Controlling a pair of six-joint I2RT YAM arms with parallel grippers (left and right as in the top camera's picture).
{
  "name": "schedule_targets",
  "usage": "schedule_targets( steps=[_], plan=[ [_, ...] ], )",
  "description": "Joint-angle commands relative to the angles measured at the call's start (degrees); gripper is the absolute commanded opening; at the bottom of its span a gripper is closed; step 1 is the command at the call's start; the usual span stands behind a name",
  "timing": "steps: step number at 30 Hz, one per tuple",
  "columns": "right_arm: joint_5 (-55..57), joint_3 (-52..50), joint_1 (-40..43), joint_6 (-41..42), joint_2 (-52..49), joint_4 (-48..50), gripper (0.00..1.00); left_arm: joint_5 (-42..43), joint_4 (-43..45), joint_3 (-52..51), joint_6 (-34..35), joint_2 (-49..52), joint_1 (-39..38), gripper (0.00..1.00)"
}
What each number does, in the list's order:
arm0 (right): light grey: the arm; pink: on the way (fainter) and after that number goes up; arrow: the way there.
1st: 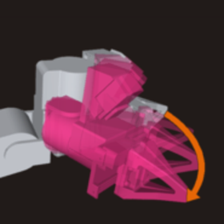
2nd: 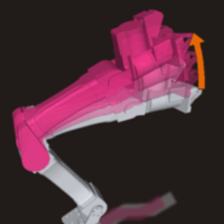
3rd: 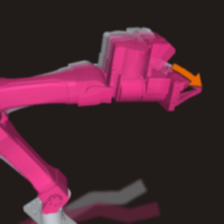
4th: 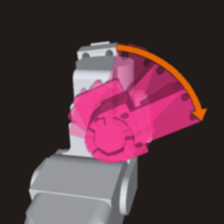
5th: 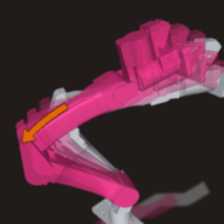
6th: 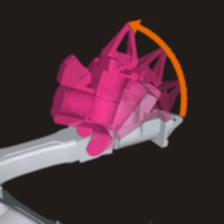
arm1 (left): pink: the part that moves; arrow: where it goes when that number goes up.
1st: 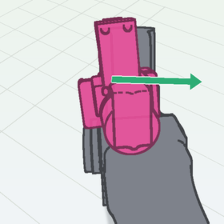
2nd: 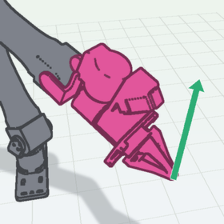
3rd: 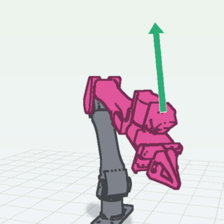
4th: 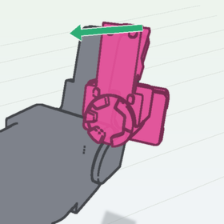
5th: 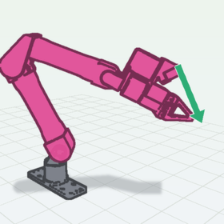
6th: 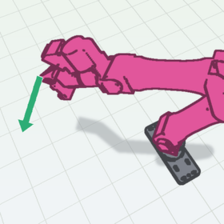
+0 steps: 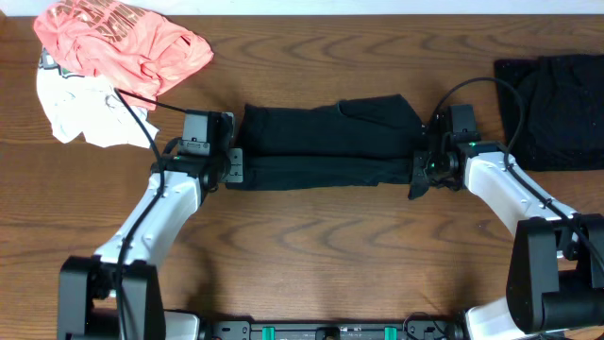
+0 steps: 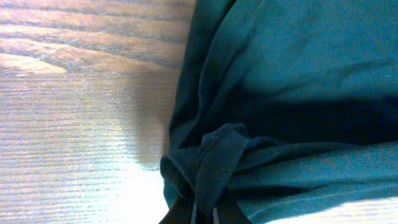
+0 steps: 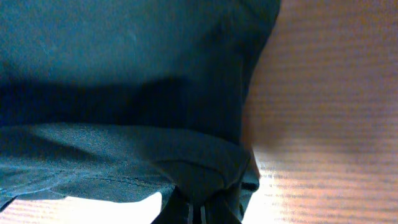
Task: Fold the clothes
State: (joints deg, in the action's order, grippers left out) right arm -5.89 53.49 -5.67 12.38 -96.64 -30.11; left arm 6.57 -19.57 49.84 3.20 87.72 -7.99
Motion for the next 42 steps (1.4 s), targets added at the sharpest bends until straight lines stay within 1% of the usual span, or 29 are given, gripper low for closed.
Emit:
schedule_targets(
  steps=[1,7,12,14,15,16,18,19,21,22,29,35,38,42],
  plan=[
    [1.6,-0.4,1.6,-0.9,-0.2,1.4,0.01,-2.8,1.0,-0.1,0.5,3.1,0.1,0.06],
    [1.6,-0.4,2.5,-2.7,-0.2,3.7,0.01,-2.8,3.0,-0.1,0.5,7.2,0.1,0.06],
    [1.5,-0.4,2.5,-3.3,-0.2,5.0,0.01,-2.8,3.3,-0.1,0.5,7.6,0.1,0.06],
    [1.4,-0.4,2.5,-3.3,-0.2,5.3,0.04,-2.8,3.2,-0.1,0.5,7.6,0.1,0.06],
    [1.4,-0.4,2.5,-3.3,-0.2,5.3,0.09,-2.8,3.2,-0.1,0.5,7.6,0.1,0.06],
    [1.4,-0.4,2.5,-3.3,-0.2,5.3,0.17,-2.8,3.2,-0.1,0.5,7.6,0.1,0.06],
    [1.4,-0.3,2.5,-3.3,-0.2,5.3,0.35,-2.8,3.2,-0.1,0.5,7.6,0.1,0.07],
    [1.4,-0.3,2.5,-3.3,-0.2,5.3,0.42,-2.8,3.2,-0.1,0.5,7.6,0.1,0.17],
    [1.4,0.0,2.5,-3.5,-0.2,5.2,0.48,-2.8,3.2,-0.1,0.5,7.6,0.1,0.81],
    [1.4,0.2,2.5,-3.7,-0.2,5.1,0.50,-2.8,3.2,-0.1,0.5,7.6,0.1,0.98],
    [1.4,5.2,2.5,-7.0,-0.2,0.1,0.57,-2.8,2.6,0.3,0.5,6.0,0.2,0.98],
    [1.3,13.2,2.5,-7.4,-0.2,-6.6,0.66,-2.8,0.8,1.0,0.5,-0.7,0.2,0.98],
    [-1.2,17.0,2.5,-7.6,-0.2,-10.1,0.66,-2.8,-0.4,1.0,0.5,-4.9,0.2,0.98],
    [-9.7,18.6,1.8,-7.9,-0.2,-13.0,0.60,-2.8,-3.1,1.0,0.7,-10.1,0.2,0.98]
  ],
)
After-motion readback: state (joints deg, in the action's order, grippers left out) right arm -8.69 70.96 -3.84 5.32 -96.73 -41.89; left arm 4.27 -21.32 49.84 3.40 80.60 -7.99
